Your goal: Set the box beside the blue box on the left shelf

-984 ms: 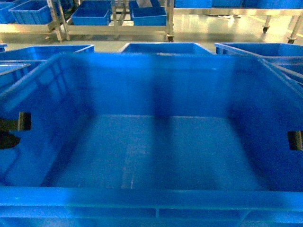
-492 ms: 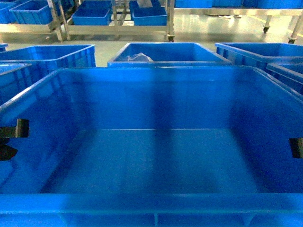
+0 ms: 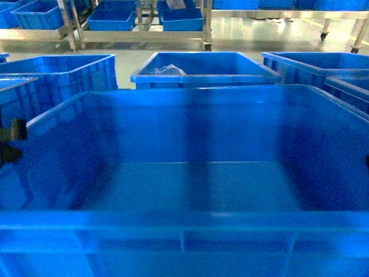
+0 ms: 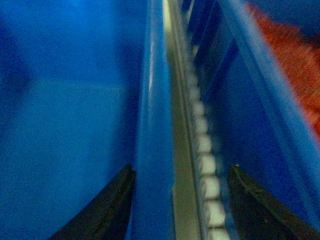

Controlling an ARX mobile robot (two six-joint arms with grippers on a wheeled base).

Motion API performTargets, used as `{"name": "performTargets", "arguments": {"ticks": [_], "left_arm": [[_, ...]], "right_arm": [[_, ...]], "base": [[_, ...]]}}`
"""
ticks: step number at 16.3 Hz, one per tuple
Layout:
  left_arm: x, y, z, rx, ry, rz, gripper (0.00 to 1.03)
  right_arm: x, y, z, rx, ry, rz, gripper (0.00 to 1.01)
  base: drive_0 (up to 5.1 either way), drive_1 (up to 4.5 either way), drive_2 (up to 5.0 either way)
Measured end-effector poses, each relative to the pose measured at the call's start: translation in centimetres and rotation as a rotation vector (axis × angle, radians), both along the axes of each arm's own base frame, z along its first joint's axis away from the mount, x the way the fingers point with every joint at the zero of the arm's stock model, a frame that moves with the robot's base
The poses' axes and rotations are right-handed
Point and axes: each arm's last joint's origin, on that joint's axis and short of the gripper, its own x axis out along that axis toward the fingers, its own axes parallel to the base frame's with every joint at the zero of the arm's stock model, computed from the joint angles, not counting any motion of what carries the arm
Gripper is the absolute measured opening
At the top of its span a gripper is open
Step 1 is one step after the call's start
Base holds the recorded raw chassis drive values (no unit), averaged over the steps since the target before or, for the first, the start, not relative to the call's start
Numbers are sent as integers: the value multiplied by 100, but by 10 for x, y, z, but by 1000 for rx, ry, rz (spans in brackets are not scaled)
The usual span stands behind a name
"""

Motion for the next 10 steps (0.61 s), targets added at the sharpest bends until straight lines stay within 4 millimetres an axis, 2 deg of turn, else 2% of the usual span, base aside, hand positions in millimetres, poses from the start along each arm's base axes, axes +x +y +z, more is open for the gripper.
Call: {"name": "performTargets", "arguments": {"ticks": [1, 2, 3, 4, 7, 9, 10], "left_arm": [[-1, 2, 14, -4, -103, 20, 66], [-3, 3, 32, -13, -215, 38, 79], [-6, 1, 41, -16, -267, 32, 94], [-7, 0, 42, -11, -267, 32, 100], [-11, -1, 42, 3, -267, 42, 98], [-14, 1, 44, 6, -277, 56, 98], [-36, 12, 22, -43, -490, -185, 66]], "right_arm": [[-2, 1, 18, 16, -139, 1, 65], [-7, 3, 46, 31, -335, -14, 80], [-10, 5, 59, 52, -407, -5, 93], [-11, 6, 59, 48, -396, 0, 100], [-16, 4, 48, 14, -371, -24, 98], [-19, 2, 48, -1, -384, -37, 98], [-43, -20, 27, 121, -557, 106, 62]], "base": [[0, 0, 0], [0, 0, 0], [0, 0, 0], [0, 0, 0], [0, 0, 0], [0, 0, 0], [0, 0, 0]]}}
